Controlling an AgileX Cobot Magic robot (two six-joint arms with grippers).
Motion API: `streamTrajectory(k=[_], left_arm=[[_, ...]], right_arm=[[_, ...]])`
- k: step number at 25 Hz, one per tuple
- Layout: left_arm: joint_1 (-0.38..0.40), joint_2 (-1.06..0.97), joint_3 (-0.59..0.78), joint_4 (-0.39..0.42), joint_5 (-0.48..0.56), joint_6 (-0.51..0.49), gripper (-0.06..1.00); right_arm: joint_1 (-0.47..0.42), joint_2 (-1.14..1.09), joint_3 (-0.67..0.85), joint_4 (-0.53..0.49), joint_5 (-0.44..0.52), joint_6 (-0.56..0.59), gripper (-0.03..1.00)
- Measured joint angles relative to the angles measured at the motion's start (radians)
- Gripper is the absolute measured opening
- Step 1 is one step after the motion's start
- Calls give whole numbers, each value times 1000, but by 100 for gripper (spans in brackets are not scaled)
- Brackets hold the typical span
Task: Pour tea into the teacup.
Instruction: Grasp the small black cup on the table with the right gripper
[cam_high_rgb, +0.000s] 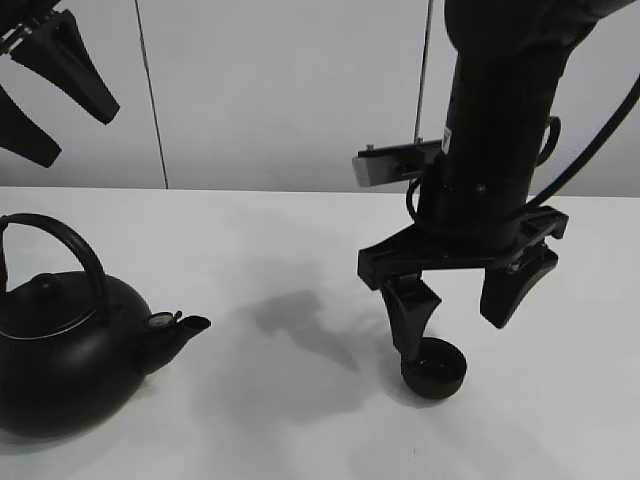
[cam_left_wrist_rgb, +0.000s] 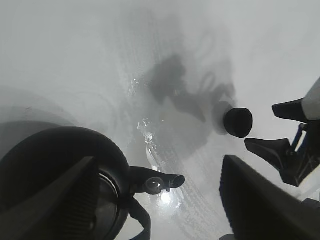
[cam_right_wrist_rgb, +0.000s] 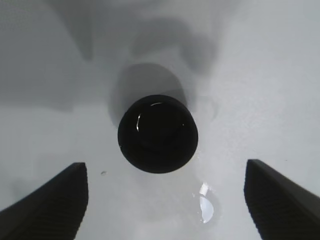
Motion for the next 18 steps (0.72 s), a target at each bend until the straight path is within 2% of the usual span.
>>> streamTrajectory(k=[9,15,16,18], left_arm=[[0,0,0,0,0,0,50],[0,0,0,0,-1,0,50],[0,0,0,0,-1,0,50],[0,0,0,1,-1,0,50]], right_arm=[[0,96,1,11,-75,0,59],[0,130,1,11,-79,0,58],[0,130,1,11,-79,0,57],[0,128,1,11,-79,0,47]])
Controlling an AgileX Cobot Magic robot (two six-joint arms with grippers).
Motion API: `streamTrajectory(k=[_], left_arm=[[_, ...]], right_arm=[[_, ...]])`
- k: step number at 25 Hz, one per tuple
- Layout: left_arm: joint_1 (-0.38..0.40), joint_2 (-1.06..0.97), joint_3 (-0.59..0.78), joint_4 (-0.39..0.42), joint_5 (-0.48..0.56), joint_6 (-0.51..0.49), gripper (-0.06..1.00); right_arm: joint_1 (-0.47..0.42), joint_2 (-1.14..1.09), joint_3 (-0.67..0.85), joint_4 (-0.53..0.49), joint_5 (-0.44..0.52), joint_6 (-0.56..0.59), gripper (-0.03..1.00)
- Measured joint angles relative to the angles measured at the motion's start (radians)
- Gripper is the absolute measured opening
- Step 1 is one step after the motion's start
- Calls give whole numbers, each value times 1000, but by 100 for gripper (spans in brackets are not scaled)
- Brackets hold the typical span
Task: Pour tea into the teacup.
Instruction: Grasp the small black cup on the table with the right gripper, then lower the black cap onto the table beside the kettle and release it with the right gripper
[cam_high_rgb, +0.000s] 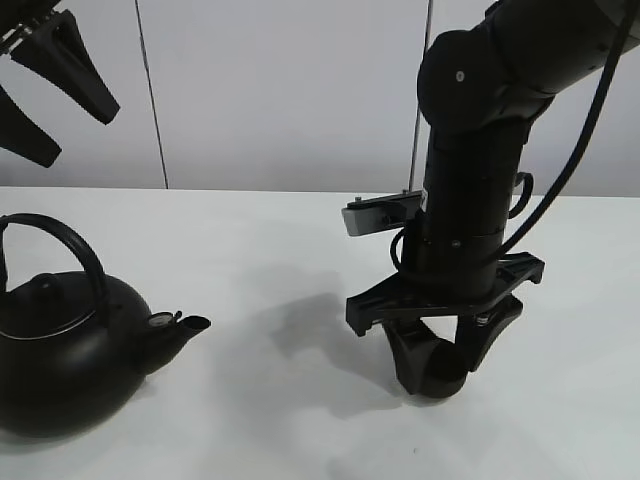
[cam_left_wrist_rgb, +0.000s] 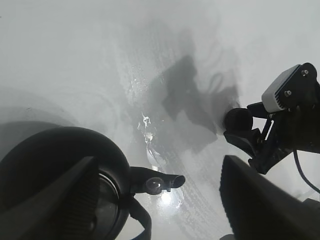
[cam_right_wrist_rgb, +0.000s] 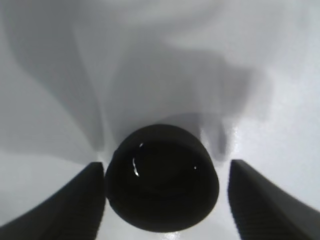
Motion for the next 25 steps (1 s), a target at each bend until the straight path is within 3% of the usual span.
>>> streamTrajectory(k=[1,12,19,25], left_arm=[[0,0,0,0,0,0,50],[0,0,0,0,0,0,50],[0,0,0,0,0,0,50],[0,0,0,0,0,1,50]], right_arm=[[0,0,0,0,0,0,40],[8,0,-62,28,48,-12,40],[122,0,-205,35,57,-26,40],[207,0,-221,42,54,-21,40]])
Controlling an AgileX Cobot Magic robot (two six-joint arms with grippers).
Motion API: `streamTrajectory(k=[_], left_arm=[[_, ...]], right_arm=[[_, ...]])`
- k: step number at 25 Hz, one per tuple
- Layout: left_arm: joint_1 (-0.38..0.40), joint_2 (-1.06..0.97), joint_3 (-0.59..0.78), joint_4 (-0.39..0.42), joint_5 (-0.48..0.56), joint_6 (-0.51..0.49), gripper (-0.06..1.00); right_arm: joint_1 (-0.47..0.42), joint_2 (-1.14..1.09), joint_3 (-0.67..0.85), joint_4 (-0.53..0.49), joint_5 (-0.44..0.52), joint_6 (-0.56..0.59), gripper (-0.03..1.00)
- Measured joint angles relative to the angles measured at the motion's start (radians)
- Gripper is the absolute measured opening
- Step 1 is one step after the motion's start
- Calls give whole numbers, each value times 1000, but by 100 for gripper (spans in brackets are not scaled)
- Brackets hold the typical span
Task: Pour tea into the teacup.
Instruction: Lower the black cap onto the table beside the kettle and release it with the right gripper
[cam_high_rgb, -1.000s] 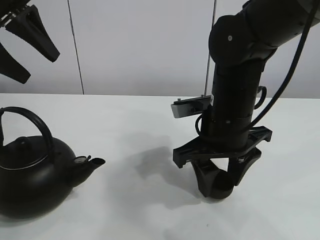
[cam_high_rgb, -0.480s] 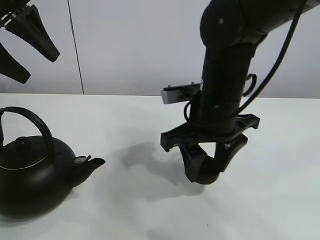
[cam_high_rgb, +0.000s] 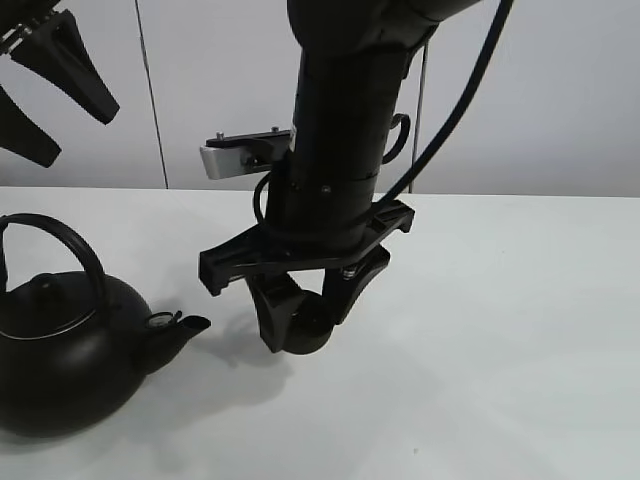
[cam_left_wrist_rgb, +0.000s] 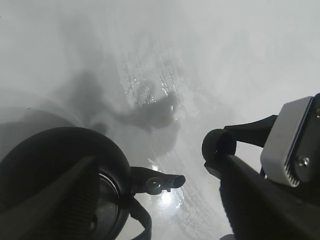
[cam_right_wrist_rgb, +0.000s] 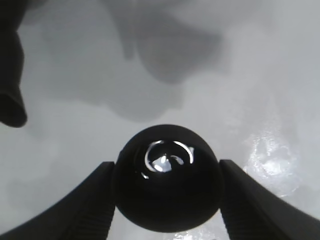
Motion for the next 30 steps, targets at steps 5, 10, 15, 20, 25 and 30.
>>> streamTrajectory(k=[5,10,15,20,25,30], left_arm=[[0,0,0,0,0,-1,50],[0,0,0,0,0,-1,50],[0,0,0,0,0,-1,50],[0,0,0,0,0,-1,50],[0,0,0,0,0,-1,50],[0,0,0,0,0,-1,50]], right_arm=[[8,23,0,0,-15,14,40],[8,96,0,7,-50,17,40],[8,121,0,11,-92,33,40],[8,121,0,11,-105,40,40],[8,128,0,13,-110,46,40],[8,136,-6,13,-116,56,40]])
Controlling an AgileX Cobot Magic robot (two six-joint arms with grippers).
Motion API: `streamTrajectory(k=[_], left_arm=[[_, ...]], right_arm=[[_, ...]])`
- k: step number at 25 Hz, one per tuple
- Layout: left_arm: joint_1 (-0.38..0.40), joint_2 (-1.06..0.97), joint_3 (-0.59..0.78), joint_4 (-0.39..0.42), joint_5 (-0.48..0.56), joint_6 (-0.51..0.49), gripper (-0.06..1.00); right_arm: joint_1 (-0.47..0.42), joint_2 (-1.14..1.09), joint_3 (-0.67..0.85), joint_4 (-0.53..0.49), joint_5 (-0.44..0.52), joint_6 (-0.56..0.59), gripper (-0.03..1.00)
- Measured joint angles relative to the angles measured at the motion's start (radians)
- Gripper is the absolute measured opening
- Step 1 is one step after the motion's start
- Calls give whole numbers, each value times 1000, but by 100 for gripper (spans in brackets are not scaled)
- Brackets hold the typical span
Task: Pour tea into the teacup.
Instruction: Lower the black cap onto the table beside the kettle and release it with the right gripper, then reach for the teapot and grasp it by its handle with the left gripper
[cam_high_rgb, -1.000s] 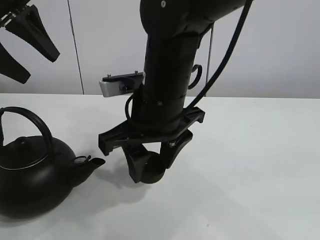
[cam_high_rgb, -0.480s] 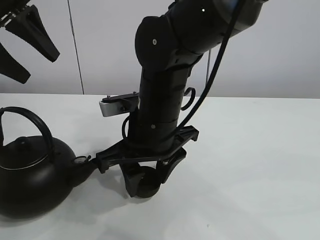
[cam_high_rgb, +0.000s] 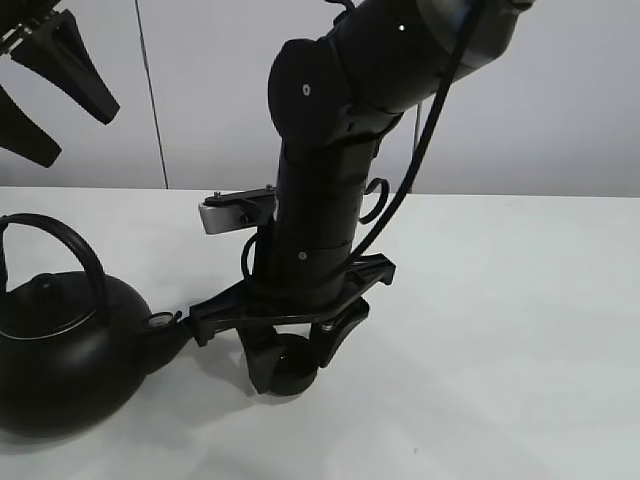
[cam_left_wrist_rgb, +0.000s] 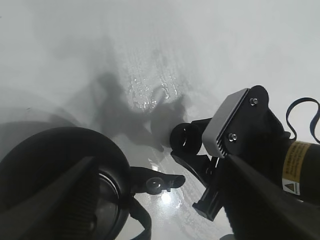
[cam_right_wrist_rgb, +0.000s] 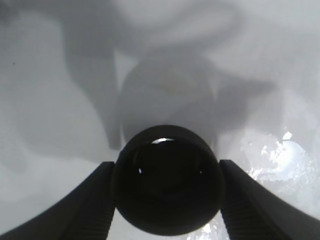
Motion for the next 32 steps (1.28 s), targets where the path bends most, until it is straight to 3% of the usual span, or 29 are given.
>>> streamTrajectory(k=[8,14,21,26,32], left_arm=[[0,0,0,-1,0,0,50],[0,0,0,-1,0,0,50],[0,0,0,-1,0,0,50],[0,0,0,-1,0,0,50],[0,0,0,-1,0,0,50]], right_arm=[[0,7,0,5,-3,6,45],[0,1,0,8,6,9,59],[-19,-95,1,9,6,16,61],[-128,-158,1,-44,11,61,61],[-338,-184,1,-203,97,103,61]])
